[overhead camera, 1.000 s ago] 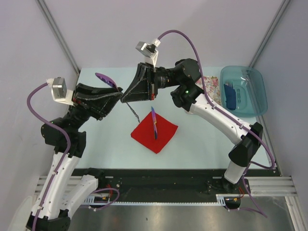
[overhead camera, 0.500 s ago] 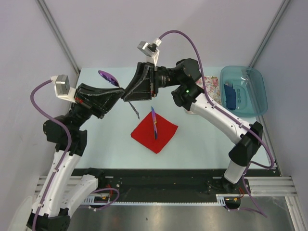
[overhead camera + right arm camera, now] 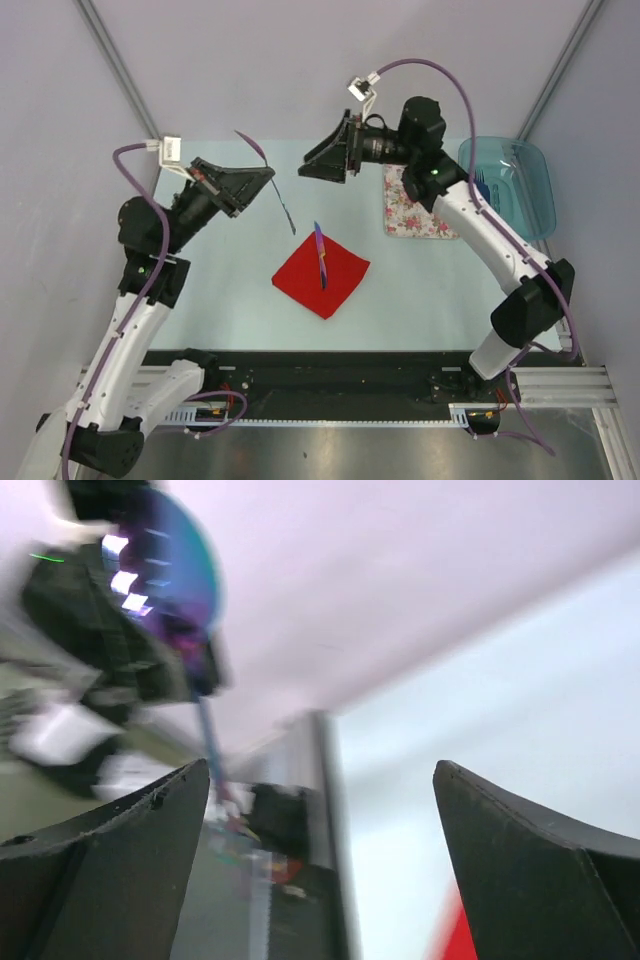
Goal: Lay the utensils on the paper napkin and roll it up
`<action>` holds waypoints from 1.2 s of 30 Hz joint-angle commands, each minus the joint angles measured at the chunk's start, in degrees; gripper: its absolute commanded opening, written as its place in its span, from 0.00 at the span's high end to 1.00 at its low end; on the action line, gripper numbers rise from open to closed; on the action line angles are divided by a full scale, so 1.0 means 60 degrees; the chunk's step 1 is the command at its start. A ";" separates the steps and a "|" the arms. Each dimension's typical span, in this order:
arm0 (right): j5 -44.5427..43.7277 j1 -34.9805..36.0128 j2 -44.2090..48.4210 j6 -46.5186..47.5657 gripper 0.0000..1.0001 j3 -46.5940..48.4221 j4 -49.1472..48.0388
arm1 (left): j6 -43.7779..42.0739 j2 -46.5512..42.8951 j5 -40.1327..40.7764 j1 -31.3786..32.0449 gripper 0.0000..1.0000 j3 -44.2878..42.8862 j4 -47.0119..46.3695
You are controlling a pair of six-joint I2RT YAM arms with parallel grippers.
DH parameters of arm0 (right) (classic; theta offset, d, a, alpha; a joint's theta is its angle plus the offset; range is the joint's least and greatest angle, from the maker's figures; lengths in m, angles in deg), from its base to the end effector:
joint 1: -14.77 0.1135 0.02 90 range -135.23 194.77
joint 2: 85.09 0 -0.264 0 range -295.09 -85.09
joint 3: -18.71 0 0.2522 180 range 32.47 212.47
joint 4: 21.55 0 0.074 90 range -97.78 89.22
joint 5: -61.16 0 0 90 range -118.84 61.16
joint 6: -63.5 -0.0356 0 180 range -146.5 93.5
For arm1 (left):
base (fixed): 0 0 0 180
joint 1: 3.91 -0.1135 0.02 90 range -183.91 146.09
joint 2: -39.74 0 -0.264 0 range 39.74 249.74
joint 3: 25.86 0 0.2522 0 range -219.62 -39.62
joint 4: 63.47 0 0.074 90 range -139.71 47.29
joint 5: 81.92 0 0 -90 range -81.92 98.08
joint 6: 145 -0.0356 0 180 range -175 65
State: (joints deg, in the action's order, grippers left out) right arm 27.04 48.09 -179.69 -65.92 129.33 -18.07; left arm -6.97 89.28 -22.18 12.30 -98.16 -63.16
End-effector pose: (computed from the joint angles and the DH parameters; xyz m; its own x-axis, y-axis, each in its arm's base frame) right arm 0.2974 0.2308 0.4667 -0.4843 0.1079 -0.8682 -0.8749 -0.0566 0.4810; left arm 0.1660 -0.0669 0.4519 -0.2666 -0.5913 -0.7611 0.7330 0.3885 -0.5585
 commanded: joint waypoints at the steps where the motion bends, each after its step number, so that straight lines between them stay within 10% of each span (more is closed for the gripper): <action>1: -0.2568 -0.0514 0.0841 0.6259 0.00 -0.0028 0.5416 | -0.1661 0.0661 0.1466 0.0418 1.00 -0.0599 0.2855; 10: -0.4532 -0.1262 0.1017 0.8356 0.00 -0.1787 0.7338 | -0.2160 0.2830 0.3344 0.1385 1.00 -0.0878 0.4673; 18: -0.7478 -0.1232 0.0563 0.7132 0.00 -0.2007 0.6798 | -0.2484 0.4939 0.3637 0.1664 1.00 -0.0761 0.4718; 36: -0.6281 -0.1613 0.0343 0.7317 0.00 -0.1934 0.7046 | -0.2029 0.8442 0.3637 0.1928 1.00 -0.1229 0.3956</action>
State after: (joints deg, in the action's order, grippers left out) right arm -11.41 38.24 -179.04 -21.97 117.11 25.01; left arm -20.35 138.24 -1.11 23.20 -102.31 -36.32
